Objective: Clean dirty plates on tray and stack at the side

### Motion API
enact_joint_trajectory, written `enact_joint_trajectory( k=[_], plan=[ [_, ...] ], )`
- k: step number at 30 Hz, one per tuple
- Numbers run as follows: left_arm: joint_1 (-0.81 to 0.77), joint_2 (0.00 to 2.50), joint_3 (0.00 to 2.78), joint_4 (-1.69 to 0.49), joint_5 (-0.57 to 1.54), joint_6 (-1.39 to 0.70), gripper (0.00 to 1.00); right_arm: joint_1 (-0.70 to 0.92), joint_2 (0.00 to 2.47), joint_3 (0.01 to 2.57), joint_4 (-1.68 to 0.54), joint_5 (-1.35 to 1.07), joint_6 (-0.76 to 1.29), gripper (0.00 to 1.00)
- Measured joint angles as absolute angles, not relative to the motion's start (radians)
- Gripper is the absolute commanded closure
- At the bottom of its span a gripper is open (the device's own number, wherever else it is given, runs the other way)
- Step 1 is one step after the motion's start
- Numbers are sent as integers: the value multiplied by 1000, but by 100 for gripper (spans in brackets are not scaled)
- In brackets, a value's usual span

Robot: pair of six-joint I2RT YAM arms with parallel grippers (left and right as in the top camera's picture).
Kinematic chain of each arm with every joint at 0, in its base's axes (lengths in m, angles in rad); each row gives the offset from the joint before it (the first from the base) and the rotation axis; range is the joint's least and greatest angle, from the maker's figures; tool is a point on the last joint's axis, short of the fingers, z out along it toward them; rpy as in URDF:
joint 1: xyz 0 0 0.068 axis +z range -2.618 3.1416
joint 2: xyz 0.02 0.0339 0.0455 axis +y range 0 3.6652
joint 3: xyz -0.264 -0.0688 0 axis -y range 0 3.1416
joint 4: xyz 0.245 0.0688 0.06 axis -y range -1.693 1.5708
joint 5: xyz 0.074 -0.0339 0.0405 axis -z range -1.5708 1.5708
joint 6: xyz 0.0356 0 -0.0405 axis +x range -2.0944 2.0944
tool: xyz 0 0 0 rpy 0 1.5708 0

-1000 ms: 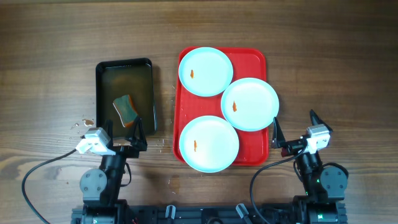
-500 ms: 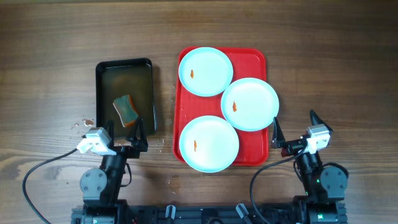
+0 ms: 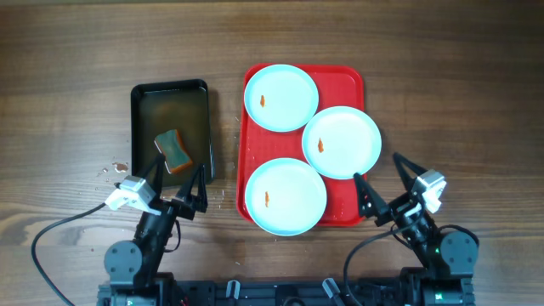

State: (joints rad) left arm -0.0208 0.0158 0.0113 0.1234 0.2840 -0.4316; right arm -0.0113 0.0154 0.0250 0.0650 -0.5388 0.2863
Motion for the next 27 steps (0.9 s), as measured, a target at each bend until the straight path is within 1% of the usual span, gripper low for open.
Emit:
enact_joint_trajectory(
  k=[2, 4, 5, 7, 8, 11, 13, 14, 17, 19, 20, 21, 22, 23, 25, 27],
  plan=[
    [-21, 16, 43, 126, 300, -443, 0, -11, 16, 88, 54, -606, 306, 0],
    [-21, 28, 114, 94, 311, -462, 0, -11, 18, 219, 35, -652, 317, 0],
    [-21, 52, 194, 28, 315, -469, 0, -11, 25, 316, 3, -671, 321, 0],
    [-21, 103, 322, -82, 317, -476, 0, -11, 62, 460, -148, -688, 307, 0],
    [-21, 173, 438, -200, 322, -478, 0, -11, 110, 537, -243, -698, 288, 0],
    [-22, 375, 719, -515, 325, -477, 0, -12, 312, 759, -579, -709, 246, 0],
    [-22, 522, 879, -648, 329, -476, 0, -11, 480, 895, -749, -706, 229, 0],
    [-22, 582, 938, -719, 329, -477, 0, -11, 535, 931, -794, -707, 230, 0],
    [-22, 723, 978, -838, 354, -477, 0, -11, 718, 971, -829, -719, 269, 0],
    [-22, 759, 977, -877, 397, -476, 0, -11, 802, 971, -812, -772, 303, 1],
    [-22, 767, 978, -891, 417, -475, 0, -7, 842, 971, -809, -802, 302, 6],
    [-22, 773, 978, -902, 429, -471, 5, 14, 884, 972, -836, -808, 290, 8],
    [-22, 779, 978, -914, 438, -464, 9, 41, 910, 975, -875, -792, 280, 13],
    [-23, 791, 978, -934, 445, -437, 16, 140, 964, 975, -952, -703, 266, 17],
    [-29, 829, 980, -975, 418, -411, 18, 233, 1005, 977, -980, -607, 271, 18],
    [-33, 871, 980, -1019, 274, -429, 22, 374, 1051, 977, -985, -503, 305, 18]
  ],
)
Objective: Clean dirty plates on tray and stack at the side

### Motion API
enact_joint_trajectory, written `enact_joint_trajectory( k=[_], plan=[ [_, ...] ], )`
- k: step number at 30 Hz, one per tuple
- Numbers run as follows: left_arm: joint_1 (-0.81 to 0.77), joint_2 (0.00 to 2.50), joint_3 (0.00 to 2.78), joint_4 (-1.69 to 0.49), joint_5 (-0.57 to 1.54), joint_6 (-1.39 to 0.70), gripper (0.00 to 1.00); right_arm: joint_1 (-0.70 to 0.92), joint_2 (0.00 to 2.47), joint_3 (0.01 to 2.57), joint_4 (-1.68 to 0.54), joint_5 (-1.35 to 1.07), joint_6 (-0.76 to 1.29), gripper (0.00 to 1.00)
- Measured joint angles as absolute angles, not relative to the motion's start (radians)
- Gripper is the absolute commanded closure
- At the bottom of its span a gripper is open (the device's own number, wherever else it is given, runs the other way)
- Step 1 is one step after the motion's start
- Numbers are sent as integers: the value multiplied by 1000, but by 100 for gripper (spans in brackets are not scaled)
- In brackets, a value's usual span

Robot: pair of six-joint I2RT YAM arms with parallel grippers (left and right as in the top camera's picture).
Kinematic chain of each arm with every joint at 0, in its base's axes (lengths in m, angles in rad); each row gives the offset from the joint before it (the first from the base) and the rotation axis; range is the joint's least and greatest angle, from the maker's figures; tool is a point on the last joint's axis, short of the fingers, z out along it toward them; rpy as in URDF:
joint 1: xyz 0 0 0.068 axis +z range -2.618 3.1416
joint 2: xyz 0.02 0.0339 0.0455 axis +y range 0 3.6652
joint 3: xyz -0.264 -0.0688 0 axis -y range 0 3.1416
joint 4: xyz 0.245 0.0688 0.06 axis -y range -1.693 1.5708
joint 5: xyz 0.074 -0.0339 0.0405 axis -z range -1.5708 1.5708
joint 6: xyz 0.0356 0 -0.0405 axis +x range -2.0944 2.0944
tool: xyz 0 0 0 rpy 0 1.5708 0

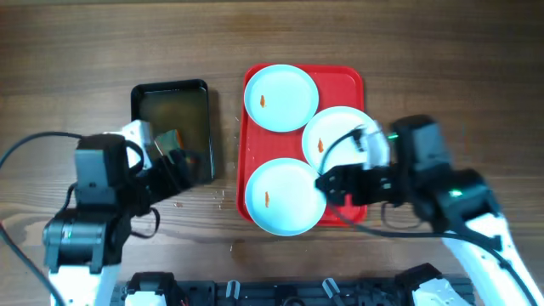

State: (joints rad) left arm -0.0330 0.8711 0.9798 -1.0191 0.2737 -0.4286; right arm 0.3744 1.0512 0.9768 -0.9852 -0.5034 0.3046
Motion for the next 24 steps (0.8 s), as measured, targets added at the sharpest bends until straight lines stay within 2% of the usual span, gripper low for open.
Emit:
enact_joint_trajectory(
  k=[1, 4, 6, 7, 8, 10, 12, 13, 14, 17, 21, 24],
  plan=[
    [-33, 908, 980, -1016, 162, -448, 26, 460, 1079, 977, -973, -456, 341, 18],
    [-33, 1067, 981, -942, 6, -466, 32, 551, 1097, 977, -911, -385, 396, 19],
    [-33, 1205, 981, -880, -29, -470, 46, 561, 1098, 977, -901, -372, 410, 18],
    [-33, 1299, 982, -843, -39, -469, 57, 561, 1100, 977, -896, -364, 422, 18],
    [-33, 1376, 981, -813, -47, -472, 62, 561, 1101, 977, -896, -360, 427, 18],
    [-33, 1520, 981, -752, -56, -480, 61, 561, 1101, 977, -897, -357, 438, 18],
    [-33, 1642, 981, -683, -61, -477, 66, 561, 1102, 977, -905, -354, 445, 18],
    [-33, 1699, 981, -669, -64, -477, 74, 561, 1102, 977, -905, -354, 446, 18],
    [-33, 1720, 981, -659, -64, -476, 96, 561, 1102, 977, -904, -354, 446, 18],
    [-33, 1753, 981, -650, -70, -464, 96, 561, 1102, 977, -905, -354, 446, 18],
    [-34, 1717, 1023, -821, -17, -400, 95, 561, 1102, 977, -905, -354, 449, 18],
    [-47, 1583, 1044, -879, -32, -380, 69, 561, 1102, 977, -905, -354, 460, 18]
  ],
)
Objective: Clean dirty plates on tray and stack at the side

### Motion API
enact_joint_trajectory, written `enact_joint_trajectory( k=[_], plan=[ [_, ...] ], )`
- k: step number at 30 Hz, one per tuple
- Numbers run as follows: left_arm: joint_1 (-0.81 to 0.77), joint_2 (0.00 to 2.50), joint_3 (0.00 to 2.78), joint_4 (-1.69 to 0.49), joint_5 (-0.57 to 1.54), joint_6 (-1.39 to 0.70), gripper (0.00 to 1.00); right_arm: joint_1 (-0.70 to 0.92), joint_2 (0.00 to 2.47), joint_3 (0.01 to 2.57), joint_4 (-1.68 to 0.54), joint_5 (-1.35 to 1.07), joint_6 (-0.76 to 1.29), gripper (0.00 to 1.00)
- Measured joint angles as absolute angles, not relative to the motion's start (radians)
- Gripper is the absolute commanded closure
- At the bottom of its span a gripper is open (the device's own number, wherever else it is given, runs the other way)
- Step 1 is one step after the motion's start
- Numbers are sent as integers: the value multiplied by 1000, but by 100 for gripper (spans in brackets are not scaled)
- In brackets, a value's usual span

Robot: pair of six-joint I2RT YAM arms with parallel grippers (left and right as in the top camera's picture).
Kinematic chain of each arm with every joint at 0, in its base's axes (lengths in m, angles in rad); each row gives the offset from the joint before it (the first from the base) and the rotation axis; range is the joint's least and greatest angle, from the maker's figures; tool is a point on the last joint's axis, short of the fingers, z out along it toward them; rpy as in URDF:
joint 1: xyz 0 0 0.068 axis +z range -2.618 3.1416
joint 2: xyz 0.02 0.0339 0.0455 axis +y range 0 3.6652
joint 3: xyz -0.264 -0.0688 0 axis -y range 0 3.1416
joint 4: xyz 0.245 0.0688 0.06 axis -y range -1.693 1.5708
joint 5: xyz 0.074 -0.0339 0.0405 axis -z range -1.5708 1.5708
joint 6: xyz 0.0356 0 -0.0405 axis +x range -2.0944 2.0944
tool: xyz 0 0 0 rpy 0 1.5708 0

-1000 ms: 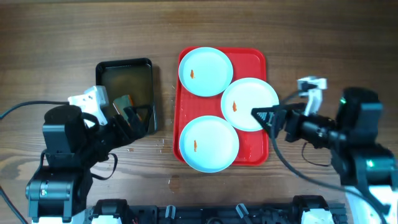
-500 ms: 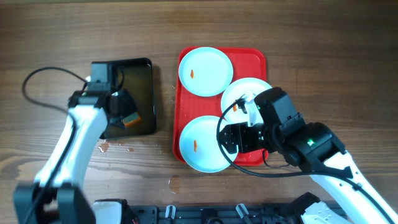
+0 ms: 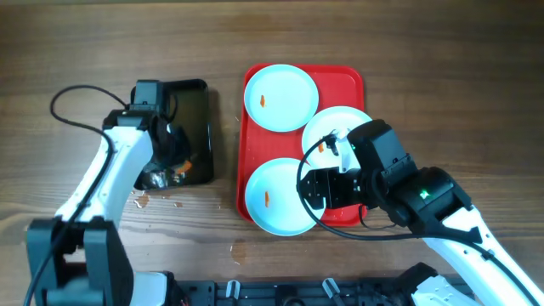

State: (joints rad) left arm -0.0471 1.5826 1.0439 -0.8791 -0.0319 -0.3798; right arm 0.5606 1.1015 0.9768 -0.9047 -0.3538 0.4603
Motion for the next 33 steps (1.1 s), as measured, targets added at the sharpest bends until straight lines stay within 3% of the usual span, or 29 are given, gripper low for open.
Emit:
enact_joint_trajectory(
  k=[3, 5, 9, 11, 12, 18, 24, 28, 33],
  plan=[
    [-48, 1588, 1025, -811, -70, -375, 52, 561, 1102, 977, -904, -354, 461, 18],
    [-48, 1605, 987, -751, -82, -371, 50, 561, 1102, 977, -905, -354, 465, 18],
    [-48, 1627, 935, -613, -117, -367, 60, 561, 1102, 977, -908, -354, 468, 18],
    [-48, 1639, 910, -571, -125, -368, 91, 561, 1102, 977, -920, -354, 468, 18],
    [-48, 1650, 898, -560, -125, -365, 96, 561, 1102, 977, -920, -354, 468, 18],
    [-48, 1650, 911, -670, -97, -344, 96, 561, 1102, 977, -923, -308, 471, 20],
    [-48, 1435, 989, -771, -61, -333, 96, 561, 1174, 966, -854, -194, 538, 25],
    [-48, 1418, 990, -772, -12, -317, 96, 542, 1260, 958, -804, -115, 556, 26],
    [-53, 1418, 991, -778, 76, -310, 96, 472, 1272, 957, -856, -220, 500, 28]
  ],
)
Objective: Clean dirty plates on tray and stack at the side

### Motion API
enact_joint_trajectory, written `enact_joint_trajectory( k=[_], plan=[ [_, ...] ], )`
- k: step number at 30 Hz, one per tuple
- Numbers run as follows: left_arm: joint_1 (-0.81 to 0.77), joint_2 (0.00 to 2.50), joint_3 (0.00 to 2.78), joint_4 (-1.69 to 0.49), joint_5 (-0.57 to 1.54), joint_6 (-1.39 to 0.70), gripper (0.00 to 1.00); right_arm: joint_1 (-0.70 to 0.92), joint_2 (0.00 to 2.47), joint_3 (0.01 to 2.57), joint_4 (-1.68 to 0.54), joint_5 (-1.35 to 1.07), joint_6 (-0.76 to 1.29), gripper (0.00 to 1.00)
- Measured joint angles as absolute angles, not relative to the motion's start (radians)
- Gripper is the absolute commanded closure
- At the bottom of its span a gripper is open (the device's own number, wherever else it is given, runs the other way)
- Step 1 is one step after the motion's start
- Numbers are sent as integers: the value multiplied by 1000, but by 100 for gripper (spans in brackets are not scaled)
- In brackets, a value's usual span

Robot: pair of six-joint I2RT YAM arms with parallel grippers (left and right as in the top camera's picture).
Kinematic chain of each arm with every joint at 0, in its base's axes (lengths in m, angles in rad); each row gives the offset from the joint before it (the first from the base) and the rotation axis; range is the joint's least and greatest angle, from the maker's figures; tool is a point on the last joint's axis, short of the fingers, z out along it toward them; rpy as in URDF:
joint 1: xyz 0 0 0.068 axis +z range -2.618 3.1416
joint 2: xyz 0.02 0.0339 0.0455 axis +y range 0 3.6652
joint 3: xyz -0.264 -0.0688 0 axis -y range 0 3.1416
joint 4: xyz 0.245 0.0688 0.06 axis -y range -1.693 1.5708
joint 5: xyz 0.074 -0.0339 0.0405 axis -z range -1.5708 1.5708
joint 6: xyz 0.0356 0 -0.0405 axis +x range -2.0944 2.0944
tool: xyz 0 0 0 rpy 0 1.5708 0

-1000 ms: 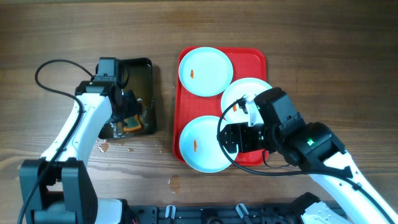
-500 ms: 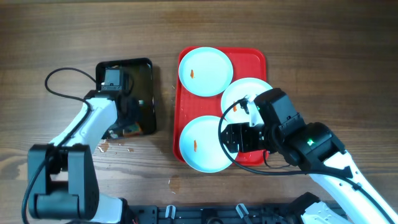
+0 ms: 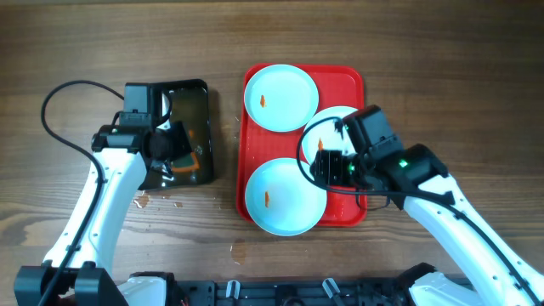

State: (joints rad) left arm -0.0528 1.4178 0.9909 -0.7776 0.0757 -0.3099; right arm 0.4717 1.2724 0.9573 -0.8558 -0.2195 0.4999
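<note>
Three light-blue plates lie on the red tray (image 3: 358, 78), each with a small orange smear: a far plate (image 3: 280, 96), a right plate (image 3: 333, 124) half hidden under my right arm, and a near plate (image 3: 285, 197). My right gripper (image 3: 318, 165) hangs low between the right and near plates, at the near plate's far right rim; its jaws are too dark to read. My left gripper (image 3: 181, 154) is down inside the black water tray (image 3: 206, 110), over the sponge (image 3: 195, 156), of which only an orange edge shows. Whether it grips the sponge is hidden.
Water drops lie on the wooden table (image 3: 68, 42) beside the black tray's near left corner and in front of the red tray. The left arm's cable loops over the table at the left.
My left gripper has shifted a little right and deeper over the sponge in the black tray. My right gripper has moved up from the near plate's right rim toward the right plate.
Both arms first rested at the table's near edge with open grippers, and the sponge lay in the water tray. Then both were raised toward their sides. Later the left was in the water tray and the right at the near plate, where they remain.
</note>
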Motion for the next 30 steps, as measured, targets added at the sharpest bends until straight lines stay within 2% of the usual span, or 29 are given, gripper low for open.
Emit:
enact_joint_trajectory(
  k=[2, 4, 5, 6, 8, 10, 18, 26, 30],
  plan=[
    [-77, 1414, 991, -791, 160, -308, 96, 472, 1323, 942, -878, -246, 504, 34],
    [-153, 1399, 992, -811, 213, -308, 96, 472, 1406, 879, -852, -260, 527, 37],
    [-214, 1380, 993, -832, 234, -308, 96, 472, 1469, 841, -805, -269, 531, 42],
    [-255, 1368, 994, -847, 242, -312, 96, 472, 1510, 813, -768, -273, 538, 51],
    [-310, 1357, 994, -873, 254, -324, 96, 472, 1575, 796, -715, -282, 550, 76],
    [-349, 1356, 994, -891, 258, -346, 96, 472, 1612, 792, -674, -289, 554, 94],
    [-514, 1386, 994, -863, 260, -459, 96, 472, 1612, 794, -653, -302, 636, 96],
    [-627, 1677, 998, -614, 260, -496, 96, 472, 1612, 795, -657, -302, 651, 96],
    [-656, 1757, 1013, -595, 231, -501, 96, 472, 1610, 801, -664, -299, 655, 96]
  ],
)
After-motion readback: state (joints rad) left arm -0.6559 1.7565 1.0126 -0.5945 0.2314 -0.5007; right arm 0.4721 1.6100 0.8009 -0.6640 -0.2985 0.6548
